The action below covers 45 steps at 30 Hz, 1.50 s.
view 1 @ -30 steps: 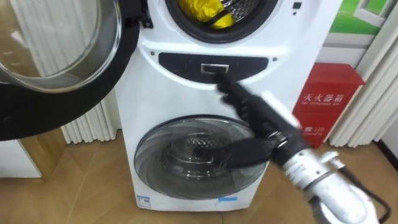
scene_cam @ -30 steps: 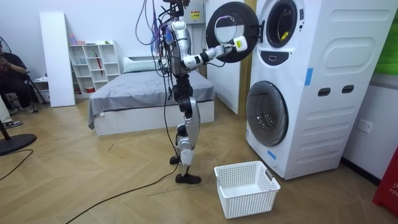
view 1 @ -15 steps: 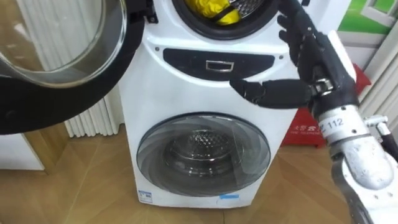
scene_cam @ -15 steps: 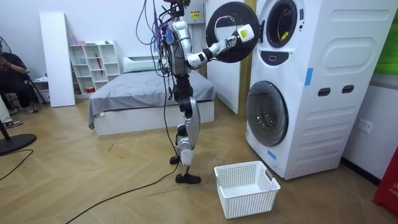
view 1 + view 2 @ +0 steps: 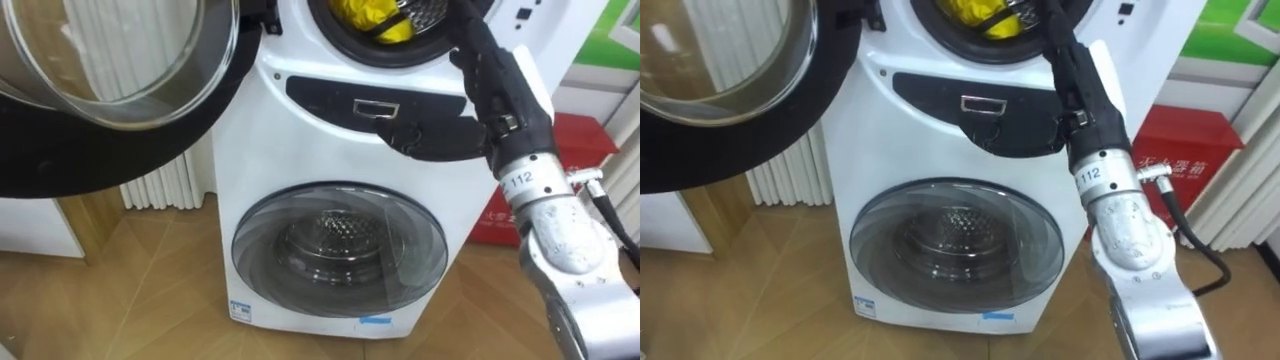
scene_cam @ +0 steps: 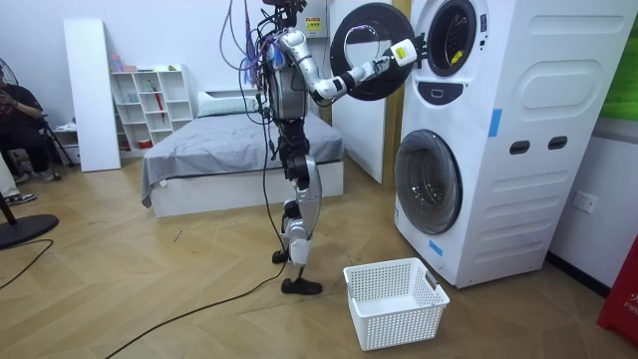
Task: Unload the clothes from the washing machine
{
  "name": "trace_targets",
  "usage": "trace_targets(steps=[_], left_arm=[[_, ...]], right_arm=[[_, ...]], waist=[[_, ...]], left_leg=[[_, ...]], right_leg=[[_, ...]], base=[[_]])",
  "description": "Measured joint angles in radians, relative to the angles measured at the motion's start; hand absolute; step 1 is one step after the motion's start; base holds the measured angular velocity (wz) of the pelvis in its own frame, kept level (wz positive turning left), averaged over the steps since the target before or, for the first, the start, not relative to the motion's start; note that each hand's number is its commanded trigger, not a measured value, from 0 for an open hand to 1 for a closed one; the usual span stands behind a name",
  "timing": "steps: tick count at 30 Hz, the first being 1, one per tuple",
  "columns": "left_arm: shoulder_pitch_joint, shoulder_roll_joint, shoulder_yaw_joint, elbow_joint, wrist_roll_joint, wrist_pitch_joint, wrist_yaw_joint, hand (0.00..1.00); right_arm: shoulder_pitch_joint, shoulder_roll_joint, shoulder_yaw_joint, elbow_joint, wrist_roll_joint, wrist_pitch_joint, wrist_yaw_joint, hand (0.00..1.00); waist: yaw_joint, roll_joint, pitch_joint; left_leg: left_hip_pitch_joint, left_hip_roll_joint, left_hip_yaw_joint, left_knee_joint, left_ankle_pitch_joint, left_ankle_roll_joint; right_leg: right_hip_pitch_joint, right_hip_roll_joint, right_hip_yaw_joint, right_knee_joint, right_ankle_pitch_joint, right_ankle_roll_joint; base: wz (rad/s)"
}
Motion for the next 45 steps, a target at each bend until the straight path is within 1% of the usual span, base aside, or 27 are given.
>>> trace_targets(steps=[4,7,9,13,22,27,28,30,35,38,41,45], left_arm=[[0.0,0.001,0.017,-0.025,0.0,0.007,-0.006,0.0],[-0.002,0.0,0.016,-0.033,0.0,0.011,-0.01,0.0],[-0.001,0.0,0.016,-0.036,0.0,0.015,-0.01,0.0],[0.001,0.0,0.016,-0.037,0.0,0.026,-0.01,0.0],[0.005,0.002,0.016,-0.036,0.0,0.027,0.001,0.0],[0.005,0.003,0.016,-0.04,0.0,0.025,-0.012,0.0],[0.005,0.004,0.016,-0.04,0.0,0.025,-0.016,0.0],[0.002,0.006,0.017,-0.041,0.0,0.025,-0.03,0.0],[0.006,0.007,0.018,-0.047,0.001,0.025,-0.043,0.0],[0.006,0.006,0.021,-0.054,0.011,0.024,-0.047,0.0],[0.008,0.008,0.037,-0.054,0.032,0.024,-0.046,0.0],[0.015,0.009,0.037,-0.055,0.037,0.025,-0.045,0.0]], right_arm=[[-0.004,-0.026,0.0,0.026,0.004,0.001,-0.036,0.0],[-0.044,-0.036,0.0,0.08,0.01,0.001,-0.065,0.0],[-0.059,-0.044,0.0,0.093,0.014,0.001,-0.089,0.0],[-0.059,-0.045,0.0,0.095,0.026,0.001,-0.115,0.0],[-0.059,-0.048,0.0,0.095,0.03,0.001,-0.147,0.0],[-0.059,-0.053,0.0,0.094,0.053,0.001,-0.131,0.0],[-0.059,-0.053,0.0,0.094,0.057,0.001,-0.126,0.0],[-0.059,-0.053,0.0,0.092,0.087,0.001,-0.104,0.0],[-0.059,-0.053,0.0,0.08,0.113,0.0,-0.062,0.0],[-0.061,-0.053,0.0,0.072,0.12,0.0,-0.042,0.0],[-0.072,-0.053,-0.001,0.071,0.128,0.0,-0.035,0.0],[-0.106,-0.053,-0.001,0.07,0.127,0.0,-0.035,0.0]], waist=[[0.011,0.001,-0.0018],[0.012,-0.001,-0.0037],[0.013,-0.005,-0.0073],[0.012,-0.015,-0.0157],[0.006,-0.013,-0.0137],[0.007,-0.02,-0.0073],[0.007,-0.021,-0.0075],[0.005,-0.026,-0.0106],[0.008,-0.03,-0.0132],[0.014,-0.03,-0.0132],[0.013,-0.03,-0.0131],[0.014,-0.027,-0.0114]], left_leg=[[-0.009,-0.001,-0.007,0.008,0.0,0.0],[-0.014,-0.003,-0.014,0.013,0.0,0.0],[-0.015,-0.005,-0.018,0.014,0.0,0.001],[-0.013,-0.006,-0.025,0.014,0.001,0.001],[-0.01,-0.013,-0.031,0.014,0.004,0.005],[-0.013,-0.013,-0.031,0.014,0.004,0.006],[-0.014,-0.013,-0.031,0.013,0.004,0.006],[-0.014,-0.013,-0.032,0.013,0.003,0.005],[-0.013,-0.013,-0.035,0.019,0.004,0.005],[-0.013,-0.013,-0.036,0.019,0.004,0.005],[-0.014,-0.014,-0.046,0.021,0.004,0.005],[-0.016,-0.014,-0.048,0.021,0.003,0.005]], right_leg=[[-0.001,-0.001,-0.006,0.0,0.0,0.0],[-0.001,-0.003,-0.013,0.0,0.0,0.0],[0.0,-0.005,-0.016,0.0,-0.001,0.001],[0.004,-0.006,-0.025,0.001,-0.001,0.001],[0.011,-0.014,-0.027,0.002,-0.003,0.004],[0.009,-0.014,-0.029,0.003,-0.003,0.005],[0.008,-0.014,-0.029,0.003,-0.003,0.005],[0.008,-0.014,-0.03,0.002,-0.003,0.005],[0.011,-0.014,-0.029,0.002,-0.003,0.005],[0.011,-0.014,-0.03,0.002,-0.003,0.005],[0.015,-0.014,-0.04,0.002,-0.003,0.005],[0.015,-0.014,-0.041,0.003,-0.003,0.005]], base=[[0.06],[0.06],[0.05],[0.06],[0.02],[0.0],[0.0],[0.0],[0.01],[0.0],[0.07],[0.01]])
